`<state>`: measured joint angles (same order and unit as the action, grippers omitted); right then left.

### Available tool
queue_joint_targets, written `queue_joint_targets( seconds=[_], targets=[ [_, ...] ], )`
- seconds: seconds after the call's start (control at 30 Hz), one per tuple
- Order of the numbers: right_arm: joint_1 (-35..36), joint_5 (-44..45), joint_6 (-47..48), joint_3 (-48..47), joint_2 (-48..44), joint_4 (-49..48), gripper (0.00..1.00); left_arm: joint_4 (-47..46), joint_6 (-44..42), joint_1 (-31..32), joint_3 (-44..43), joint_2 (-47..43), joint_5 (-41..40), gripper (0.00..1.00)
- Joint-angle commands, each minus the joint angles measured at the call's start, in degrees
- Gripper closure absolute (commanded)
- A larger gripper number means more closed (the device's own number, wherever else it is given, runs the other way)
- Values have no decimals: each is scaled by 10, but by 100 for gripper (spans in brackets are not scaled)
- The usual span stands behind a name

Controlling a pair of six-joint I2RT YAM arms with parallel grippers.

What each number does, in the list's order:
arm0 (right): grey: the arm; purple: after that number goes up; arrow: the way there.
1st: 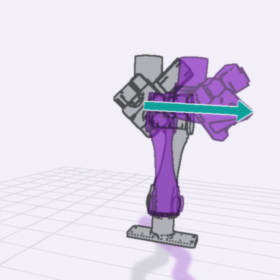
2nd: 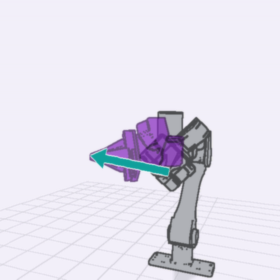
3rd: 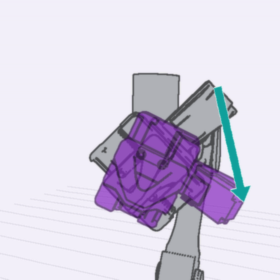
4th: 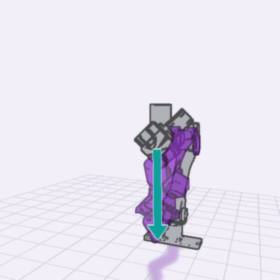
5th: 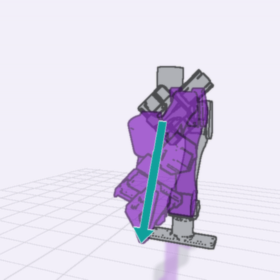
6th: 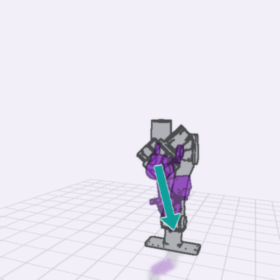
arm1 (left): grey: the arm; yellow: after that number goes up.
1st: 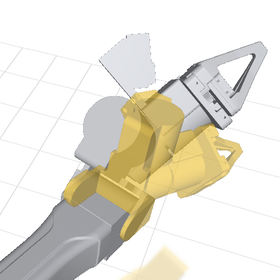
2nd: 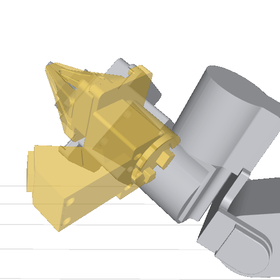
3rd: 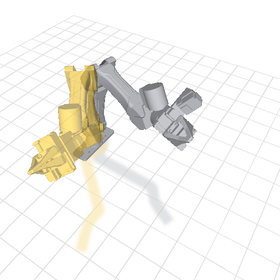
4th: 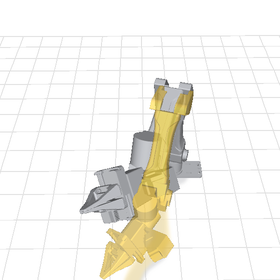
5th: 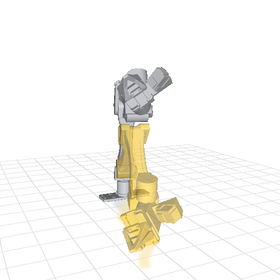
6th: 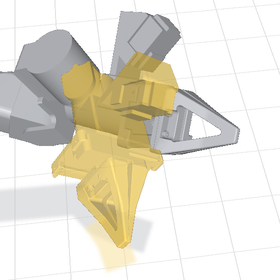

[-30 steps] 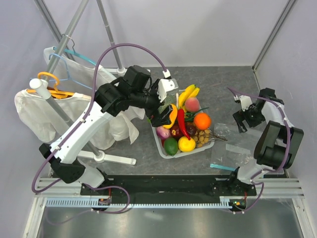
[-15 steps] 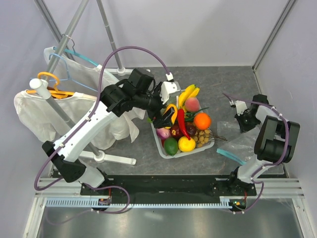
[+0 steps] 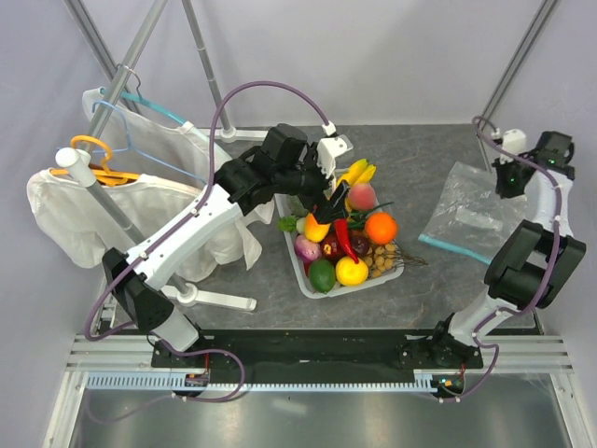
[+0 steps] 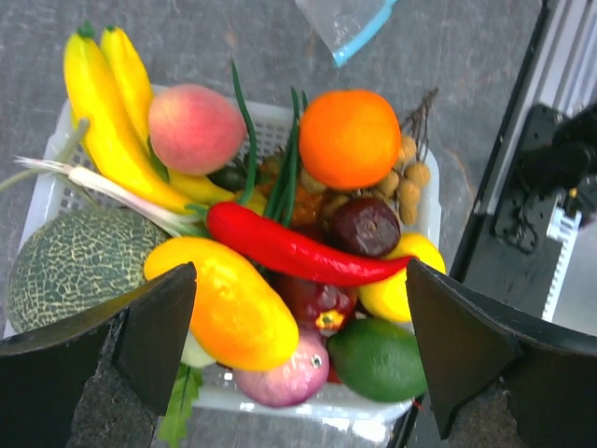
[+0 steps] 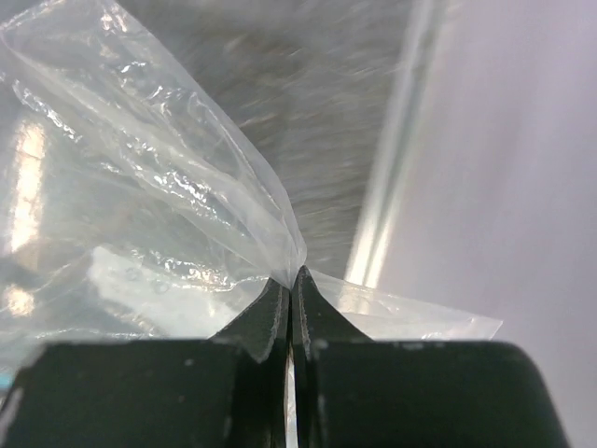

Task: Place the food in the zip-top bag and seal the zipper
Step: Pick up the zipper food storage bag at the center of the board, then open the zipper of the food storage bag.

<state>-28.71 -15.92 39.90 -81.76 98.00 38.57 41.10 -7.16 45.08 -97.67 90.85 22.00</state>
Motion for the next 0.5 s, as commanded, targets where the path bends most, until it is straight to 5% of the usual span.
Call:
queue_joint_targets(
  seconds=[0.0, 0.2, 0.47],
  targets=[
    [-35, -65, -98, -87, -18, 1, 100, -115, 66, -3, 17, -22, -28, 0],
    [-54, -146, -218, -191, -11, -21, 100, -192, 122, -7, 34, -30, -33, 0],
    [-53, -335, -499, -248, -4, -77, 100, -224, 138, -9, 38, -15, 4, 0]
  ],
)
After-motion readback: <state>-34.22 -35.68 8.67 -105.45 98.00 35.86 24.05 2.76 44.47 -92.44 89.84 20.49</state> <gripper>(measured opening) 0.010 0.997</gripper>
